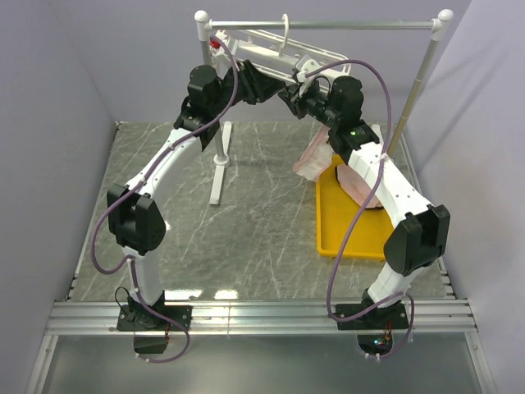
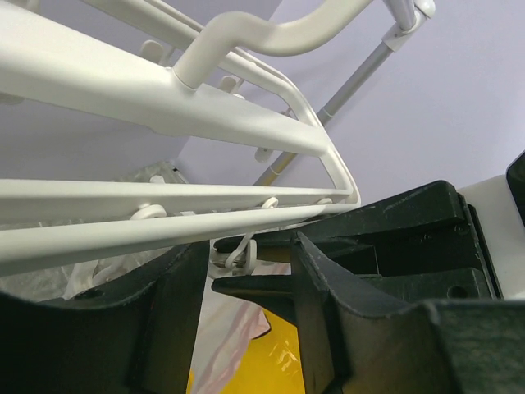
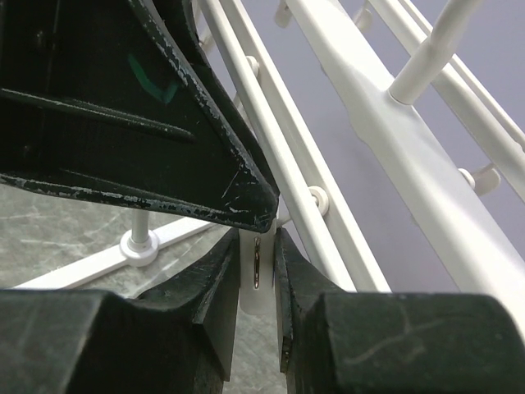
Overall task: Clip the underwear to the hanger
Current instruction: Open the clamp at the hanger.
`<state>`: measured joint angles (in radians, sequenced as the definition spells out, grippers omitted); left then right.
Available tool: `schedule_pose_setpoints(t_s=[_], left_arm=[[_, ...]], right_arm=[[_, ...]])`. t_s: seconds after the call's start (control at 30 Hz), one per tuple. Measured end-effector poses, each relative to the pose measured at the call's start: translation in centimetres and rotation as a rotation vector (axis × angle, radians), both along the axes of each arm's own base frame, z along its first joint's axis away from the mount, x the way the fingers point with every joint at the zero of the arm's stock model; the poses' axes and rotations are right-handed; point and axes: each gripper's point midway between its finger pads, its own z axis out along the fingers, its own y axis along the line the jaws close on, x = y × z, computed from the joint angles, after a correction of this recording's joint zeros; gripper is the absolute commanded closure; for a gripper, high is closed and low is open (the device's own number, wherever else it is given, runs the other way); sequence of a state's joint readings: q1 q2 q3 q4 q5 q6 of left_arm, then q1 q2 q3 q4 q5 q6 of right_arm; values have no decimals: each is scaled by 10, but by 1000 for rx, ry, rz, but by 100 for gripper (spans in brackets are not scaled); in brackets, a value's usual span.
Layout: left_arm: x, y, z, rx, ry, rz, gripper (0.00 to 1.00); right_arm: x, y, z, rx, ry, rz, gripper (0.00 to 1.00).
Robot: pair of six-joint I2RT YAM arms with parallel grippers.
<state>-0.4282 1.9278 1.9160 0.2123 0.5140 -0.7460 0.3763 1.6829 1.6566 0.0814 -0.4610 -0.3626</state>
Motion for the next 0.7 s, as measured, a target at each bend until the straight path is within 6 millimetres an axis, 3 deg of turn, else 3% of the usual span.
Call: schedule_pose_setpoints(t_s=[0.57, 0.7], left_arm=[[4, 12, -9, 12, 39, 72, 47], [4, 10, -9, 8, 43, 66, 52]], right_arm=[[-2, 1, 4, 15, 1, 6, 100], [-2, 2, 4, 16, 2, 8, 100]])
